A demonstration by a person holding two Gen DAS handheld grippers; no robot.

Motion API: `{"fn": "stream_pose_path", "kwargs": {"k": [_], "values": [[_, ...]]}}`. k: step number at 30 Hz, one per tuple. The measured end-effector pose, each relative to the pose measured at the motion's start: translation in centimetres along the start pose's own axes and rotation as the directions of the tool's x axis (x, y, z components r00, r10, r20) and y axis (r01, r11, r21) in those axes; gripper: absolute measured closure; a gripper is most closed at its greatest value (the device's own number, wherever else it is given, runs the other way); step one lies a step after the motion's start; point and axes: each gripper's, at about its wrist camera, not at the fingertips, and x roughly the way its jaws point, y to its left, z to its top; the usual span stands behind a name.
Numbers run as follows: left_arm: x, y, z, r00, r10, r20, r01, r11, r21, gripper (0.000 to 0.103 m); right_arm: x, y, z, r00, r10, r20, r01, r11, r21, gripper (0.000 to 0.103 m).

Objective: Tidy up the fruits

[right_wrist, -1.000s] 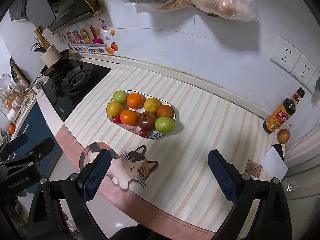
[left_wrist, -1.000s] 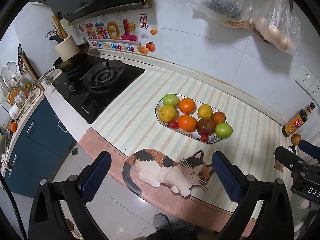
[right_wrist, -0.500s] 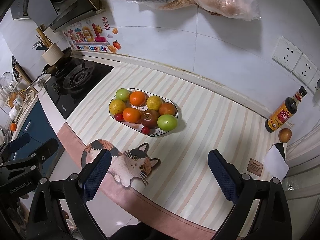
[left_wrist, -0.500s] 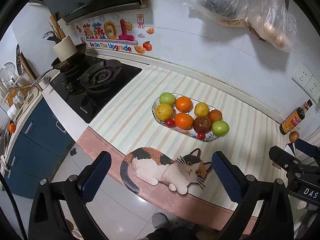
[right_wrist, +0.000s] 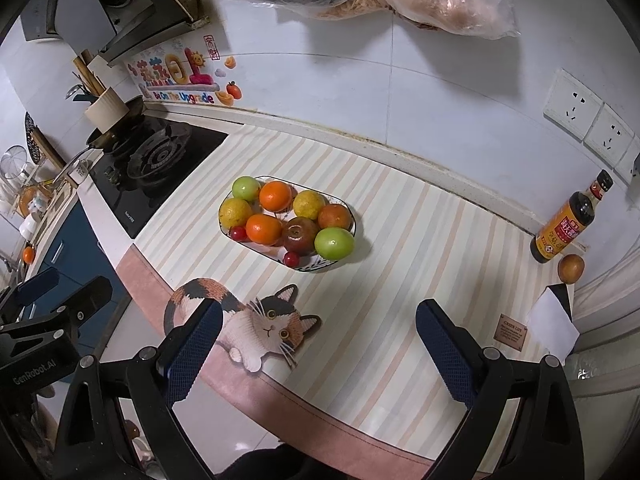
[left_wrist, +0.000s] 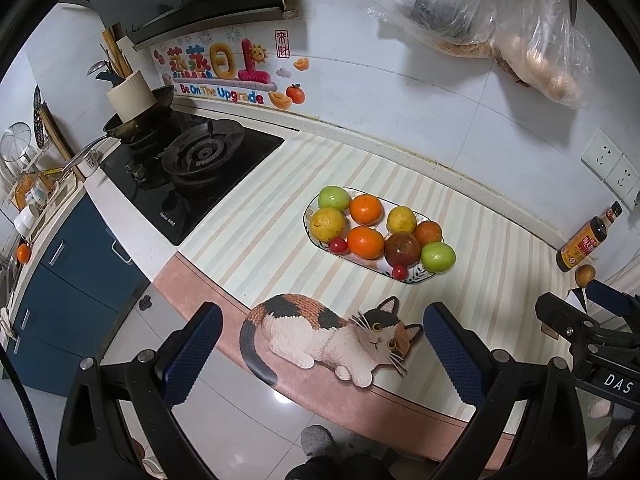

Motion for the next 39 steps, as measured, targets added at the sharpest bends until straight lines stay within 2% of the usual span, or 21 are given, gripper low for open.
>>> {"fn": "stream_pose_path", "kwargs": {"k": [39], "values": [[-0.62,0.31,-0.26,1.000,-0.006,0.008,0.006,1.000,0.007,0.000,-0.63,0.23,0.36,1.000,0.009,-0.009,-0.010,1.000,-0.010,0.004]]}}
